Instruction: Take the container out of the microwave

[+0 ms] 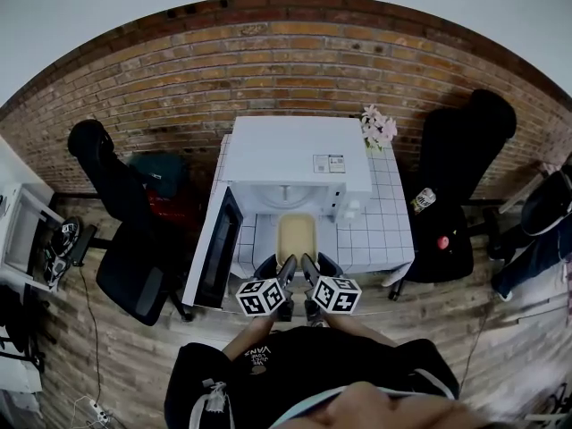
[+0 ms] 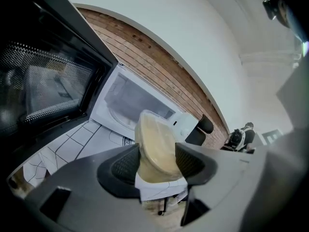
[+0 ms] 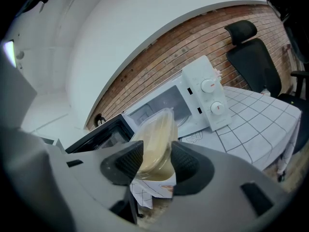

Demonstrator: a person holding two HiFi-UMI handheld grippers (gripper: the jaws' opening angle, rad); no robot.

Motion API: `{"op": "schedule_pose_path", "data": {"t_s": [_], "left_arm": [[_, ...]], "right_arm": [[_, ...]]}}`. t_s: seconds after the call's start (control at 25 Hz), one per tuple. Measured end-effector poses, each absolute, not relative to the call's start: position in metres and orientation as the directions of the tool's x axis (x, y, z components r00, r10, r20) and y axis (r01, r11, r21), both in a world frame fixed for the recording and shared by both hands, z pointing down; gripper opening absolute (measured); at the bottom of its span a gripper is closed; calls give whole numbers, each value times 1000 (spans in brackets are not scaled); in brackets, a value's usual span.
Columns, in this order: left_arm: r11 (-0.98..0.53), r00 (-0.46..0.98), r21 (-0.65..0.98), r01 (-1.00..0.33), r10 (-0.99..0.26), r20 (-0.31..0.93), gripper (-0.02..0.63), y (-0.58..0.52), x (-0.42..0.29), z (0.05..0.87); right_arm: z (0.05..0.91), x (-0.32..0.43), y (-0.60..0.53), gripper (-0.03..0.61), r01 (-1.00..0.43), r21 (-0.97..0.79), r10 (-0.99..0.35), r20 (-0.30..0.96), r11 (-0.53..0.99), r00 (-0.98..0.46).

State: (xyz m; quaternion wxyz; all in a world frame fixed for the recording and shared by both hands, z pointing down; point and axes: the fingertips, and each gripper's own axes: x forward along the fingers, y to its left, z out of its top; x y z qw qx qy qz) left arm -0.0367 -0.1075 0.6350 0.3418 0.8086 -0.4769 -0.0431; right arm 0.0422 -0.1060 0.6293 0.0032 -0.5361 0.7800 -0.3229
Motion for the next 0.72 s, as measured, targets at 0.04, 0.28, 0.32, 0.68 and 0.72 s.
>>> {"op": "schedule_pose_path", "data": {"t_s": [0.04, 0.28, 0.32, 0.68, 0.72], "left_arm": [[-315, 545, 593, -741, -798, 257, 236, -106, -38, 635], [-324, 555, 596, -735, -791, 256, 236, -100, -50, 637], [-324, 556, 596, -735, -791, 256, 236, -99, -52, 637], [-333, 569, 601, -727, -782, 255, 236, -93, -63, 638], [-334, 570, 601, -726, -782, 254, 236, -93, -63, 638]], "right_arm": [[629, 41, -104, 173, -836, -506, -840, 342, 212, -421], [630, 29, -98, 173, -841, -503, -845, 344, 201, -408], [630, 27, -97, 173, -841, -503, -846, 345, 199, -407], [631, 16, -89, 172, -847, -497, -850, 352, 186, -393], [631, 16, -89, 172, -848, -496, -850, 352, 186, -392]]}}
